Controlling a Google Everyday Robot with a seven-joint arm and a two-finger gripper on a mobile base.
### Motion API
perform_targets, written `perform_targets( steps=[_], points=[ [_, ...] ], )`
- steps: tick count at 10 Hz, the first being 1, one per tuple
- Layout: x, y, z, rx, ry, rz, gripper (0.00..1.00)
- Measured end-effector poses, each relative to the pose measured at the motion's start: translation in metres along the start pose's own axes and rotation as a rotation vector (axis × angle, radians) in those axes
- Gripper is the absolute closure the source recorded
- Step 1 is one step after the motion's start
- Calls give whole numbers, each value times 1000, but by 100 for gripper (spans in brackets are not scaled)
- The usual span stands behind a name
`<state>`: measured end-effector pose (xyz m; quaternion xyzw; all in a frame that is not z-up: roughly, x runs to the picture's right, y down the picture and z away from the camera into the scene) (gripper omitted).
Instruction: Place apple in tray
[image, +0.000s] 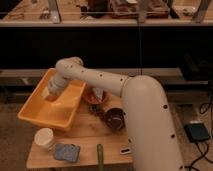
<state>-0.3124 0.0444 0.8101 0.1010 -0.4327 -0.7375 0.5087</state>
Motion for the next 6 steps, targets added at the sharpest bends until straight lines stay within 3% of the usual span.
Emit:
perform_targets(
  steps=[3,6],
  points=[
    [-33,1,29,-8,-47,49,20],
    [-40,14,7,0,-29,98,20]
  ],
)
